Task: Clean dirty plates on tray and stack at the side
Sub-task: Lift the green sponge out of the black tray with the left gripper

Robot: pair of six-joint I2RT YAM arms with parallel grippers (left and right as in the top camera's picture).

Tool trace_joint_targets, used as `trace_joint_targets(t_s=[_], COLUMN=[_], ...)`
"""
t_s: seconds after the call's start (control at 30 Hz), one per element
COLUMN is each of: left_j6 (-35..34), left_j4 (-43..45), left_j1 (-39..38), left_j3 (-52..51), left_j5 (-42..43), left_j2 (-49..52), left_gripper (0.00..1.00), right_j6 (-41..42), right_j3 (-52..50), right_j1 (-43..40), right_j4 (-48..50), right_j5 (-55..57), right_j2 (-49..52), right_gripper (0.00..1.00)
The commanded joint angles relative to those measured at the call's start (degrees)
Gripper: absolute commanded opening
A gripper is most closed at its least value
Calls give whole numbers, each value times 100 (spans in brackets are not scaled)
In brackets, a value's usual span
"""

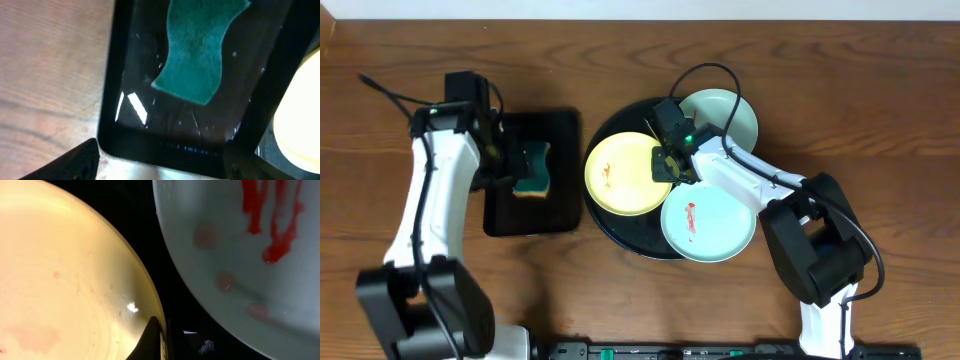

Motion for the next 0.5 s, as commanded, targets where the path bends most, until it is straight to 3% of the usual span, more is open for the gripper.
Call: trace_joint_targets(t_s=[0.0,0.3,0.47], left_j6=[264,1239,1296], left_j4=[212,1073,1263], left_j1=[24,24,24], left_j3=[46,46,46], left_j5=[166,684,671], left_j2=[369,1178,1423], left_gripper=[77,75,74], right_j6=[-70,-114,-114], right_j3=[28,26,26], right_j1=[120,175,184], right_j4=[79,107,111], right_j5=[133,131,133], right_j2=[289,289,289], right_gripper=[1,1,1])
